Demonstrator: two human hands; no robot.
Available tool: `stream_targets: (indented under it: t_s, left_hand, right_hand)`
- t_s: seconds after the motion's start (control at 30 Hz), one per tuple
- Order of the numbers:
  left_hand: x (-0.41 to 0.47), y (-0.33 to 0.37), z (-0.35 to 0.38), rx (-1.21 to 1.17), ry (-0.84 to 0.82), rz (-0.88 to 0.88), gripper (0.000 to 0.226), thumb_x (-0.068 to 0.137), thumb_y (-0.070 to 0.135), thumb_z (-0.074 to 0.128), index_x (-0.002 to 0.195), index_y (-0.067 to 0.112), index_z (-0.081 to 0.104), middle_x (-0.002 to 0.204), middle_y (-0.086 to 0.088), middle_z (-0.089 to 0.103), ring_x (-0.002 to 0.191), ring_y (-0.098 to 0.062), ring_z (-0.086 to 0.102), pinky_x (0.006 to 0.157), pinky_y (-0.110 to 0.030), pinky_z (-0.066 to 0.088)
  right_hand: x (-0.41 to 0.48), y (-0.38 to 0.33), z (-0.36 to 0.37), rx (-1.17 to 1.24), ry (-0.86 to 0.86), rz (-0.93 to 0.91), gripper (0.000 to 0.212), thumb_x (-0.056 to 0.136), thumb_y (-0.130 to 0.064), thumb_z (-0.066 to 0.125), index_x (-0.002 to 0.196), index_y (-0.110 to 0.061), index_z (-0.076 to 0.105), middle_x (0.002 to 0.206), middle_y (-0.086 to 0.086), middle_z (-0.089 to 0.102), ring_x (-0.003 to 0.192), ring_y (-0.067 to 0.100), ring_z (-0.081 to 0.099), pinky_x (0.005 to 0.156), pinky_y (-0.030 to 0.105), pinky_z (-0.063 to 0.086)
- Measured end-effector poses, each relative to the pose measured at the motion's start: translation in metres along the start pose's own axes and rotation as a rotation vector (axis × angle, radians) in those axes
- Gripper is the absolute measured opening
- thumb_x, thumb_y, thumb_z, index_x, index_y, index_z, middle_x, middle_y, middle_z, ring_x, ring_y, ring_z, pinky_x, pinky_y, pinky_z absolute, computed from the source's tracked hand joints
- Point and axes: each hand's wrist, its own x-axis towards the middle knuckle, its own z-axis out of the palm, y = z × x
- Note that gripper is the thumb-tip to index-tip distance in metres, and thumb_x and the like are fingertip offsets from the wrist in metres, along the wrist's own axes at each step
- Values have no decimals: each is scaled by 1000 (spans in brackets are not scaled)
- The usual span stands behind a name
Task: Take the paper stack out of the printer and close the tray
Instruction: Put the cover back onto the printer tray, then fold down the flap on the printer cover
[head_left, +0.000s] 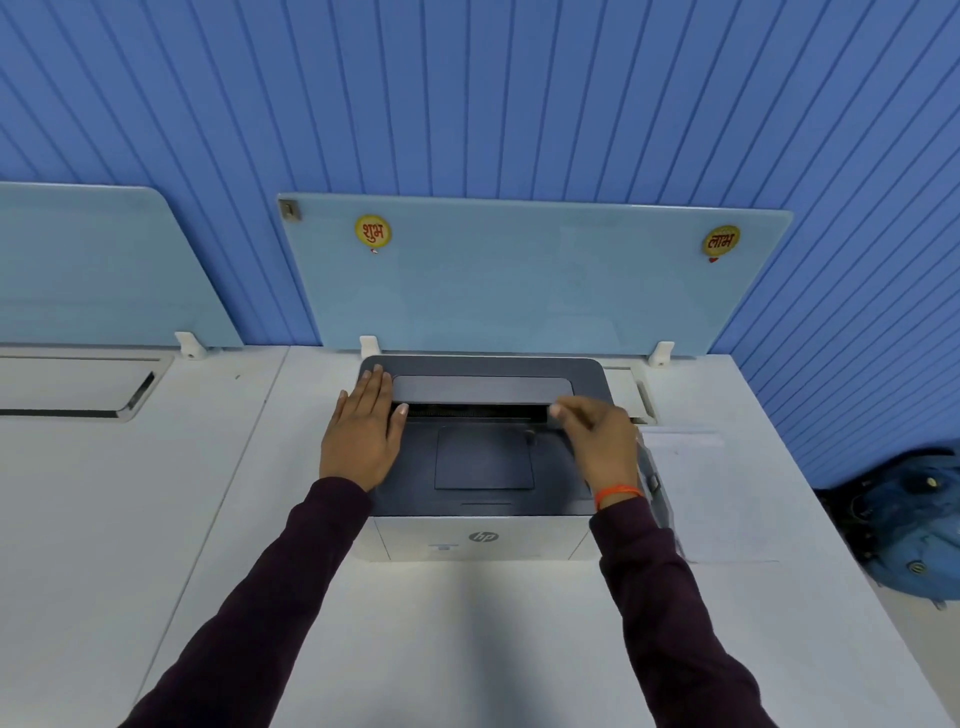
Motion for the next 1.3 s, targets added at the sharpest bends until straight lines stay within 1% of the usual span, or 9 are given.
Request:
stream_targets:
  t_s: [0.07, 0.2, 0.37, 0.63, 0.77, 0.93, 1.03, 1.17, 1.3]
  left_hand:
    - [0, 1, 0, -6, 3, -1, 77, 85, 50, 4, 146, 9, 28, 157, -7, 26, 146, -21, 21, 120, -39, 16]
    - [0, 2, 0, -18, 3, 1, 78, 85, 50, 3, 146, 9, 28, 157, -7, 25, 147, -20, 20, 120, -39, 14]
    - [0, 1, 1, -17, -5, -5, 62, 93, 41, 17, 147, 10, 26, 158, -6, 23, 147, -19, 18, 121, -38, 13]
    - [0, 0, 2, -9, 4, -3, 61, 94, 40, 19, 147, 11, 26, 158, -5, 24, 147, -19, 19, 121, -38, 14]
    - [2, 1, 1, 1, 4, 0, 62, 93, 40, 17, 147, 11, 25, 158, -5, 22, 147, -18, 18, 121, -38, 13]
    - [-1, 1, 2, 2, 5, -2, 61, 94, 40, 18, 147, 11, 25, 158, -6, 22, 147, -19, 18, 121, -38, 14]
    - [1, 1, 2, 16, 0, -1, 55, 99, 36, 24, 148, 11, 22, 159, -5, 20, 147, -19, 17, 121, -38, 13]
    - [0, 2, 1, 18, 0, -4, 54, 100, 35, 25, 148, 11, 21, 159, -5, 19, 148, -18, 16, 121, -37, 11]
    - [0, 1, 1, 20, 3, 0, 55, 99, 36, 23, 148, 11, 22, 159, -5, 20, 147, -19, 16, 121, -37, 11]
  right_hand:
    - [2, 5, 15, -101, -107, 33, 24, 84, -16, 66, 103, -2, 70, 105, 15, 73, 100, 23, 66, 95, 35, 50]
    - [5, 8, 31, -315, -215, 57, 29, 86, -17, 63, 108, 1, 66, 112, 18, 70, 107, 31, 63, 95, 36, 48]
    - [7, 3, 44, -411, -266, 37, 30, 85, -19, 64, 105, 4, 64, 108, 21, 70, 105, 34, 61, 92, 39, 50]
    - [9, 10, 40, -168, -184, 141, 29, 81, -9, 68, 108, 1, 64, 109, 18, 70, 106, 30, 63, 99, 41, 47]
    - [4, 10, 37, -86, -107, 104, 30, 82, -12, 67, 110, -1, 64, 105, 15, 72, 100, 28, 66, 95, 36, 49]
    - [1, 12, 29, 43, -64, 54, 25, 82, -11, 69, 104, -3, 66, 90, 12, 72, 84, 27, 68, 85, 49, 57]
    - [1, 9, 20, 154, -85, 44, 23, 81, -7, 69, 102, 2, 67, 83, 10, 66, 75, 24, 65, 79, 43, 60]
    - [-11, 7, 8, 226, -122, -32, 19, 81, -7, 70, 98, 0, 69, 82, 9, 67, 71, 22, 64, 59, 9, 56]
    - [-24, 6, -3, 354, -193, -54, 15, 80, -3, 70, 94, -8, 68, 84, 12, 68, 70, 18, 63, 57, 7, 55]
